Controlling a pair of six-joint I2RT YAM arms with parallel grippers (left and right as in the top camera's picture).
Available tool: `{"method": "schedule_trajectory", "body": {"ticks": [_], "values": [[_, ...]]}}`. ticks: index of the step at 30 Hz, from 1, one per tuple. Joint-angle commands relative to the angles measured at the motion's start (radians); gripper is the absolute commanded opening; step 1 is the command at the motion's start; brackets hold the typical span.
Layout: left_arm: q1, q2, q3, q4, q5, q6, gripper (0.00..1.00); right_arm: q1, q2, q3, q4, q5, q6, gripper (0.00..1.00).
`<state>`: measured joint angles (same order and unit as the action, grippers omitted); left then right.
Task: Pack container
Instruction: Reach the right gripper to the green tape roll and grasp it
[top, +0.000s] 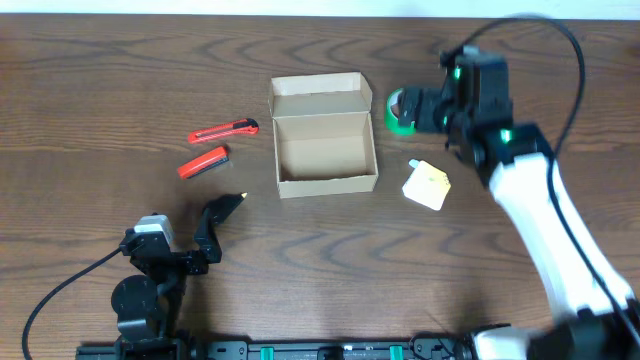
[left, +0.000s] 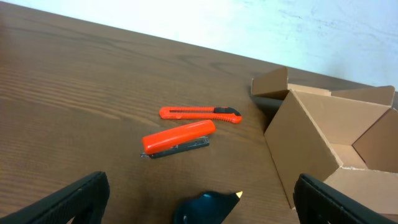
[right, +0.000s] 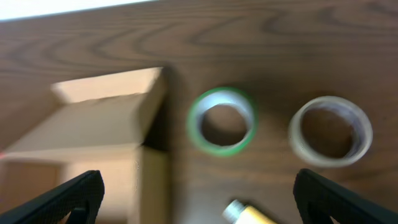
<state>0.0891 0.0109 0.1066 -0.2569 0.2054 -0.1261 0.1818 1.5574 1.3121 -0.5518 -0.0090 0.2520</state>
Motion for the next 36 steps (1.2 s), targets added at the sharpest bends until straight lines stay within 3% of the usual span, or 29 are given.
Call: {"method": "schedule_trajectory", "body": {"ticks": [1,7,17,22,28,30,31,36], "values": [[0.004,-0.006,-0.025,-0.004,-0.006,0.018,0.96,-0.062,0.133,0.088,0.003,-0.016,-0.129,0.99],[0.004,-0.006,-0.026,-0.004,-0.006,0.018,0.95,-0.123,0.324,0.15,0.013,-0.029,-0.233,0.98],[0.004,-0.006,-0.026,-0.004,-0.006,0.018,0.95,-0.139,0.472,0.151,0.077,-0.045,-0.358,0.9],[0.004,-0.006,-0.025,-0.003,-0.006,0.018,0.95,-0.135,0.525,0.151,0.135,-0.05,-0.363,0.79],[0.004,-0.006,-0.026,-0.003,-0.006,0.018,0.95,-0.134,0.559,0.151,0.152,-0.051,-0.366,0.41],[0.004,-0.006,-0.026,-0.003,-0.006,0.018,0.95,-0.134,0.557,0.152,0.164,-0.051,-0.365,0.14],[0.004,-0.006,-0.025,-0.004,-0.006,0.018,0.95,-0.133,0.553,0.156,0.169,-0.051,-0.365,0.06],[0.004,-0.006,-0.025,-0.004,-0.006,0.018,0.95,-0.116,0.494,0.211,0.134,-0.051,-0.327,0.01]]}}
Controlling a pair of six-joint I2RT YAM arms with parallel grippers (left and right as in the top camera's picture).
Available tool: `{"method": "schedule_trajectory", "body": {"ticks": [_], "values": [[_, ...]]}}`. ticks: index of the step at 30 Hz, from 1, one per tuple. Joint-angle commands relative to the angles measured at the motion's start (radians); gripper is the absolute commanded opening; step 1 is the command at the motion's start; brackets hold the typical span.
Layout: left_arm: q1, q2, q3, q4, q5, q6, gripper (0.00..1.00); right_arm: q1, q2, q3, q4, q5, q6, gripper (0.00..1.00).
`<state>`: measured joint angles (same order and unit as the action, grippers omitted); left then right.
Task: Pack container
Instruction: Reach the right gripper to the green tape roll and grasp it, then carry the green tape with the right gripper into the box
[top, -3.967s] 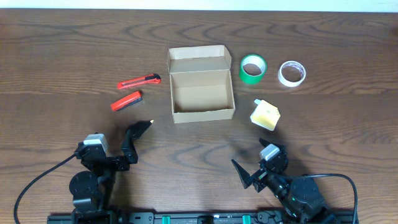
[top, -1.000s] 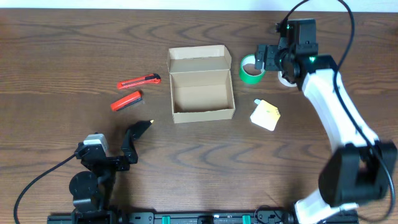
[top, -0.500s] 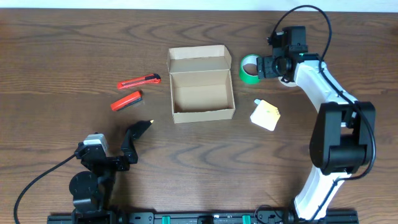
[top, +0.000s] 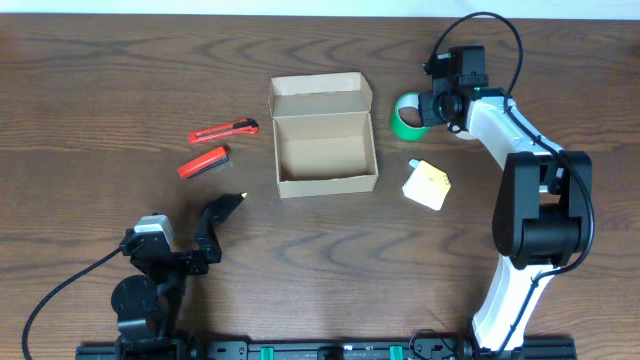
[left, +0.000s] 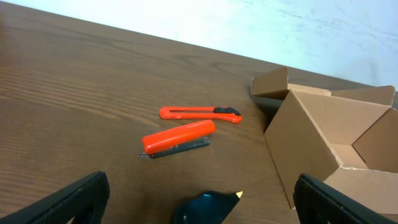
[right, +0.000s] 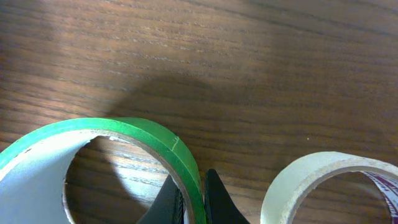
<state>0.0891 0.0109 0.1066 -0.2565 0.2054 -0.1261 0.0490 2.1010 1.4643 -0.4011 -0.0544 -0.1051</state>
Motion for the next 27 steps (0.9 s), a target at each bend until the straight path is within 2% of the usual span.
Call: {"method": "schedule_trajectory", "body": {"ticks": [1,6,14,18,21,27], "values": [[0.004,-0.006,-0.026,-0.004,-0.006,0.018,0.95,0.022,-0.065,0.074,-0.031,-0.006,0.03,0.01],[0.004,-0.006,-0.026,-0.004,-0.006,0.018,0.95,0.078,-0.17,0.161,-0.128,-0.006,0.04,0.01],[0.004,-0.006,-0.026,-0.004,-0.006,0.018,0.95,0.253,-0.306,0.184,-0.241,-0.002,0.167,0.01],[0.004,-0.006,-0.026,-0.004,-0.006,0.018,0.95,0.356,-0.288,0.182,-0.272,0.006,0.216,0.01],[0.004,-0.006,-0.026,-0.004,-0.006,0.018,0.95,0.429,-0.239,0.182,-0.289,0.089,0.288,0.01],[0.004,-0.006,-0.026,-0.004,-0.006,0.018,0.95,0.518,-0.151,0.182,-0.312,0.12,0.404,0.01]]}}
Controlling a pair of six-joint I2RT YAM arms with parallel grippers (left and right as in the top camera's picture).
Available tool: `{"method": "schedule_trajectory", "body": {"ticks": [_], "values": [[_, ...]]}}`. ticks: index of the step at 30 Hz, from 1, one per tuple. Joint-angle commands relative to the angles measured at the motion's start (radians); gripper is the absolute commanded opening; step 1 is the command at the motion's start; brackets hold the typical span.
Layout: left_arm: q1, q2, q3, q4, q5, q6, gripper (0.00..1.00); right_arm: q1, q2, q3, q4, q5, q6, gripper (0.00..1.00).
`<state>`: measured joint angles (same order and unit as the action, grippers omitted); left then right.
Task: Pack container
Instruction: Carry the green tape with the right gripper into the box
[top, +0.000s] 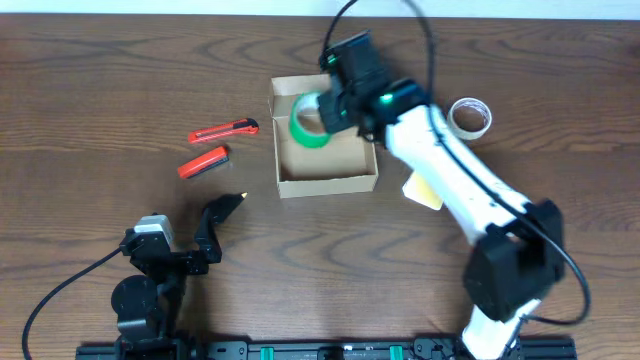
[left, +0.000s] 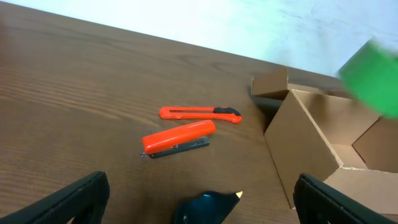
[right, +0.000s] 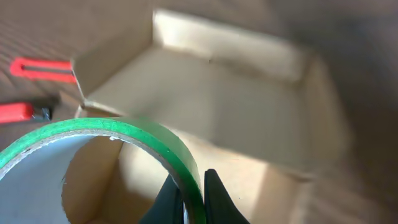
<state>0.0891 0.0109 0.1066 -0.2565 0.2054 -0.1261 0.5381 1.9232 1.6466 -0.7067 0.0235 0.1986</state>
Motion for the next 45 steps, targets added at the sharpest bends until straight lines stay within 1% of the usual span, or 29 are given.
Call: {"method": "schedule_trajectory", "body": {"ticks": [1,8,15,22,34,45], "values": [[0.004,-0.006,-0.026,-0.004,-0.006,0.018,0.95,0.04,0.036,0.0,-0.009,0.05,0.114,0.01],[0.004,-0.006,-0.026,-0.004,-0.006,0.018,0.96,0.08,0.08,0.0,-0.035,0.166,0.187,0.01],[0.004,-0.006,-0.026,-0.004,-0.006,0.018,0.95,0.085,0.086,0.0,-0.037,0.172,0.238,0.01],[0.004,-0.006,-0.025,-0.004,-0.006,0.018,0.95,0.086,0.136,0.0,-0.037,0.171,0.304,0.01],[0.004,-0.006,-0.026,-0.004,-0.006,0.018,0.95,0.103,0.144,0.0,0.017,0.167,0.322,0.01],[0.004,-0.006,-0.025,-0.004,-0.006,0.018,0.95,0.122,0.157,0.0,0.028,0.18,0.321,0.01]]}}
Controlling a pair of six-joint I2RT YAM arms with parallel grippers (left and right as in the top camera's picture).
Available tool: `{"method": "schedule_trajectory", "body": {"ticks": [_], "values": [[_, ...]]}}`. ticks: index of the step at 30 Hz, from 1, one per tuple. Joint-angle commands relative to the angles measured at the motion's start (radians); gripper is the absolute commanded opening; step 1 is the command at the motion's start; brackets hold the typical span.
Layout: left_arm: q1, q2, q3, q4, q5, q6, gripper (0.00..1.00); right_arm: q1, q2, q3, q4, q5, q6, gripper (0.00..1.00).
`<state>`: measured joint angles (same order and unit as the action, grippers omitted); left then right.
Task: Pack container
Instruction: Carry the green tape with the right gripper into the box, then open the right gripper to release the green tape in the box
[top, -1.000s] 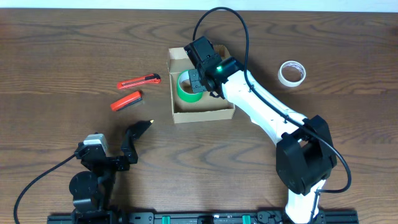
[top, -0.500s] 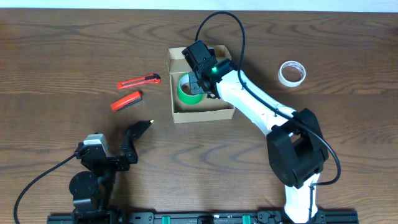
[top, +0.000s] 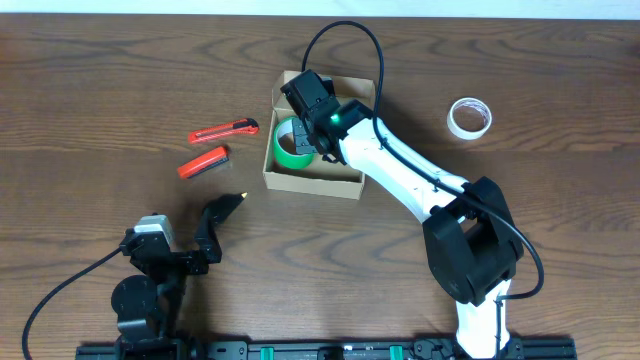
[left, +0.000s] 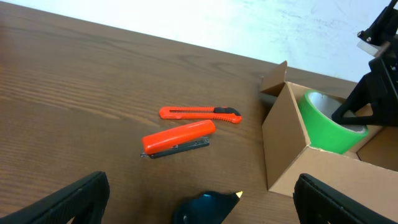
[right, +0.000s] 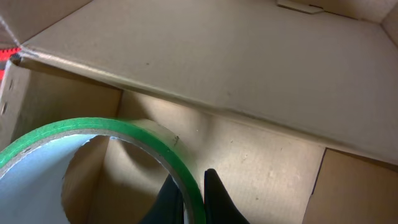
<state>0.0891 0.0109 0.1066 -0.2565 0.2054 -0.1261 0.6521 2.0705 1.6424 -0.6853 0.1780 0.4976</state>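
The open cardboard box (top: 340, 182) sits mid-table. Inside its left half, tilted, is the green tape roll (top: 290, 150), and my right gripper (top: 305, 132) is shut on the roll's wall. In the right wrist view the fingers (right: 211, 199) pinch the green tape roll (right: 134, 132) over the box floor (right: 267, 168). The left wrist view shows the tape roll (left: 328, 127) leaning behind the box wall (left: 283, 152). My left gripper (top: 222, 208) rests open near the front left, apart from everything.
A red box cutter (top: 224, 131) and a red stapler (top: 203, 161) lie left of the box. A clear tape roll (top: 468, 117) lies at the far right. The right arm crosses the table right of the box.
My right gripper has gone from over the box down into its left half, still shut on the green tape. The box has shifted slightly to the left. The left arm is unmoved.
My right gripper first hovered above the green tape lying right of the box. It was then shut on the roll's wall on the table. Later it held the roll over the box, and now holds it inside.
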Motion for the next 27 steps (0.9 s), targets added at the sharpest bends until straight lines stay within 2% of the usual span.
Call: {"method": "schedule_trajectory", "body": {"ticks": [1,2,3,5,7,11,20,24,27], "values": [[0.004,-0.006,-0.025,-0.004,-0.006,0.018,0.95,0.009,0.01,0.004,0.006,0.026,0.022,0.01],[0.004,-0.006,-0.025,-0.004,-0.006,0.018,0.95,0.008,0.01,0.004,0.006,0.026,0.022,0.01],[0.004,-0.006,-0.026,-0.004,-0.006,0.018,0.95,0.008,0.01,0.004,0.009,0.026,0.022,0.13],[0.004,-0.006,-0.025,-0.004,-0.006,0.018,0.95,0.008,0.01,0.004,0.013,0.025,0.022,0.46],[0.004,-0.006,-0.026,-0.004,-0.006,0.018,0.95,0.008,0.01,0.004,0.013,0.025,0.021,0.57],[0.004,-0.006,-0.025,-0.004,-0.006,0.018,0.95,0.008,0.004,0.006,-0.003,0.023,0.014,0.59],[0.004,-0.006,-0.026,-0.004,-0.006,0.018,0.95,0.0,-0.134,0.011,-0.184,0.02,-0.024,0.58],[0.004,-0.006,-0.026,-0.004,-0.006,0.018,0.95,-0.008,-0.171,0.011,-0.257,-0.023,-0.082,0.47],[0.004,-0.006,-0.026,-0.004,-0.006,0.018,0.95,-0.018,-0.168,0.004,-0.302,-0.093,-0.112,0.43]]}}
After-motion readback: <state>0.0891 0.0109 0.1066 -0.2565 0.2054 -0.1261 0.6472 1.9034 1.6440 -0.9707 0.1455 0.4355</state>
